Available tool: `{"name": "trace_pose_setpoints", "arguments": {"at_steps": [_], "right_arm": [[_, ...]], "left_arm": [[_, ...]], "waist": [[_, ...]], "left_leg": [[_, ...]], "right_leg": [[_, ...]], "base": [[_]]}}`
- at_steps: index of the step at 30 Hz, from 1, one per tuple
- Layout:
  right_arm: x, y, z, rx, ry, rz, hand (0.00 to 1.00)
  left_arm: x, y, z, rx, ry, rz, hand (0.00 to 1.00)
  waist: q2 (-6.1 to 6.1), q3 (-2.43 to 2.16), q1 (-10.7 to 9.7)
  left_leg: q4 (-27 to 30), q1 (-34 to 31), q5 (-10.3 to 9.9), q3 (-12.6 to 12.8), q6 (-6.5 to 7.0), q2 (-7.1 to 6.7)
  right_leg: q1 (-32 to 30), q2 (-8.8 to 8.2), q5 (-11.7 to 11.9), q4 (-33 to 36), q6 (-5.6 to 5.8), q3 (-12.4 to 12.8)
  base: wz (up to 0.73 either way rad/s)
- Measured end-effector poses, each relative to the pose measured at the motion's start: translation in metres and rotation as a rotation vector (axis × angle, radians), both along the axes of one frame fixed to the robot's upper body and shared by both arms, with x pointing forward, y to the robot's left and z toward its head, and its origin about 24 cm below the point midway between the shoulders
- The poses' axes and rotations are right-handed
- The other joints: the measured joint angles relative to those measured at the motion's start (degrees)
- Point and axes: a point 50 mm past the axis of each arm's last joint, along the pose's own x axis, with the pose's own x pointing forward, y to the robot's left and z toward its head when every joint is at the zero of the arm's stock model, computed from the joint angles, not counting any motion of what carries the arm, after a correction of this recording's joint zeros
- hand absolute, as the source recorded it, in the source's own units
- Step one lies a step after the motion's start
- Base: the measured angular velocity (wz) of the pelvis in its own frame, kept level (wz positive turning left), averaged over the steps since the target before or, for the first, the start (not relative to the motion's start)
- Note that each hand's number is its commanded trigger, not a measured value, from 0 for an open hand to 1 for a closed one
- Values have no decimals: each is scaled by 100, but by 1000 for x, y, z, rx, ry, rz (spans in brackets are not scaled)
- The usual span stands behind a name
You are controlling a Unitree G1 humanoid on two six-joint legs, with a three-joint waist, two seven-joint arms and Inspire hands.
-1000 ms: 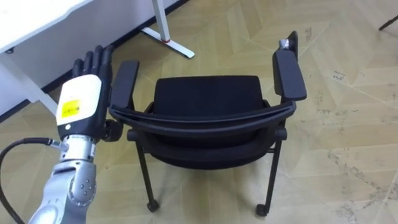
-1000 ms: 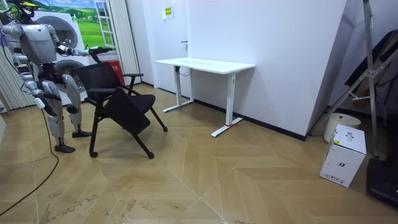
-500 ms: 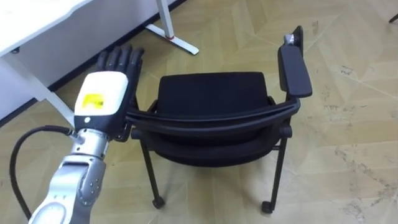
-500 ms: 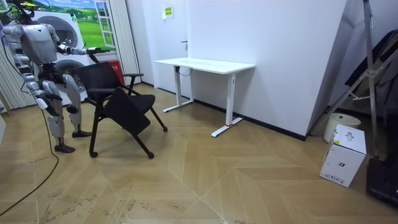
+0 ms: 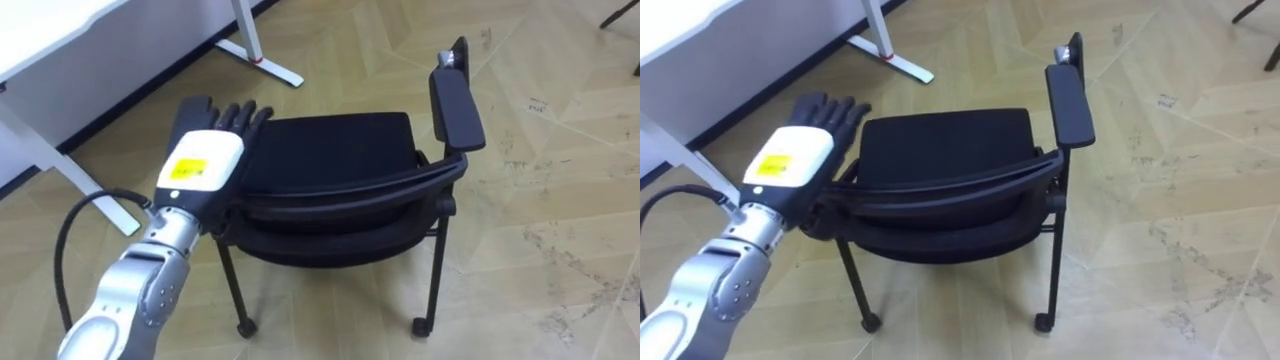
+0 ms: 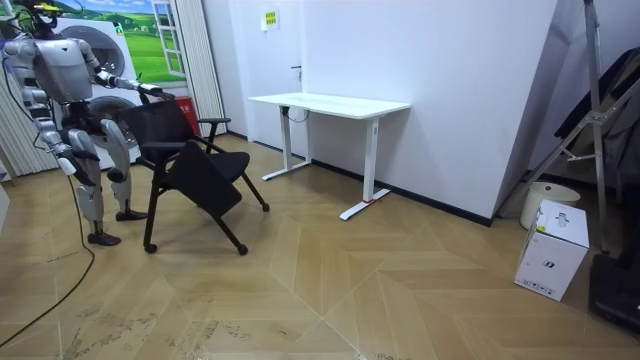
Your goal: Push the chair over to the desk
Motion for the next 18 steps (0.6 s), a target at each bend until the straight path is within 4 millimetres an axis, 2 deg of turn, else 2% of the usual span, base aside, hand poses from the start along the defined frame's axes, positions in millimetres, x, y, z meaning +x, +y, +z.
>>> {"name": "trace_pose_setpoints", "arguments": {"at_steps": [8, 13, 15, 18], "right_arm": [[1, -3, 1, -12, -1, 5, 0], [1, -5, 2, -29, 0, 3, 0], [0, -6, 2, -33, 0, -8, 0], [0, -7, 2, -39, 2, 0, 0]], "left_arm": [[0, -1, -1, -45, 67, -16, 0], [0, 3, -12, -57, 100, 1, 0], [0, 5, -15, -70, 106, 9, 0], [2, 10, -24, -83, 118, 33, 0]], "waist": [[-15, 6, 34], [-33, 15, 31], [-80, 41, 38], [-96, 33, 38]], "left_leg": [[9, -13, 0, 0, 0, 1], [14, 25, 0, 43, 0, 3], [5, 80, 0, 91, 0, 6], [-30, 178, 0, 202, 0, 18]], "right_leg": [[-22, 2, 1, 15, -1, 17], [-10, 2, 2, 35, -3, 46], [10, 2, 2, 51, -2, 99], [23, 6, 1, 81, 0, 179]], "base": [[0], [-3], [-14], [-18]]}}
